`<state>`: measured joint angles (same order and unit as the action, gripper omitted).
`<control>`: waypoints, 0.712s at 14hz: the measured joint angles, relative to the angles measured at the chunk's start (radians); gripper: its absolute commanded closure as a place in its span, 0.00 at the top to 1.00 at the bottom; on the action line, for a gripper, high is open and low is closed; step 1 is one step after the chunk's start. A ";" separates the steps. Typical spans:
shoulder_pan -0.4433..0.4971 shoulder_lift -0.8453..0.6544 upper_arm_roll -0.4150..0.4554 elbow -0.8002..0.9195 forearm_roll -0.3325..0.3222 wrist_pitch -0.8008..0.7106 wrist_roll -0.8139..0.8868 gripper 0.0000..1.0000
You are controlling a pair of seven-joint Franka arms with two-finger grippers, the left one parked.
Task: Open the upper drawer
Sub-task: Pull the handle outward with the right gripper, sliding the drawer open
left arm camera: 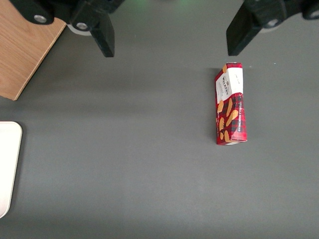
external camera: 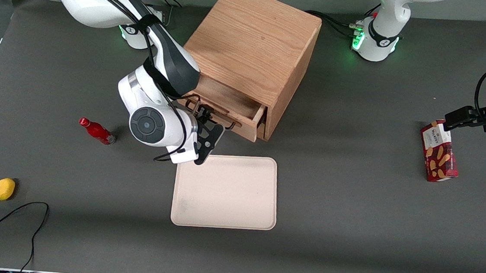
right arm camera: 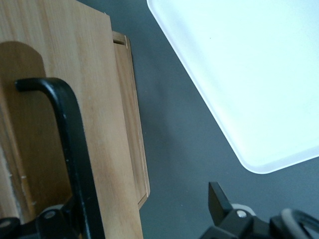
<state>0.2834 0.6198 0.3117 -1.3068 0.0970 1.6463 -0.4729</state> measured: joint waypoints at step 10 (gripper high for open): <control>-0.011 0.008 -0.022 0.000 0.000 0.026 -0.007 1.00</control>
<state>0.2728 0.6279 0.2894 -1.3065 0.0969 1.6721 -0.4804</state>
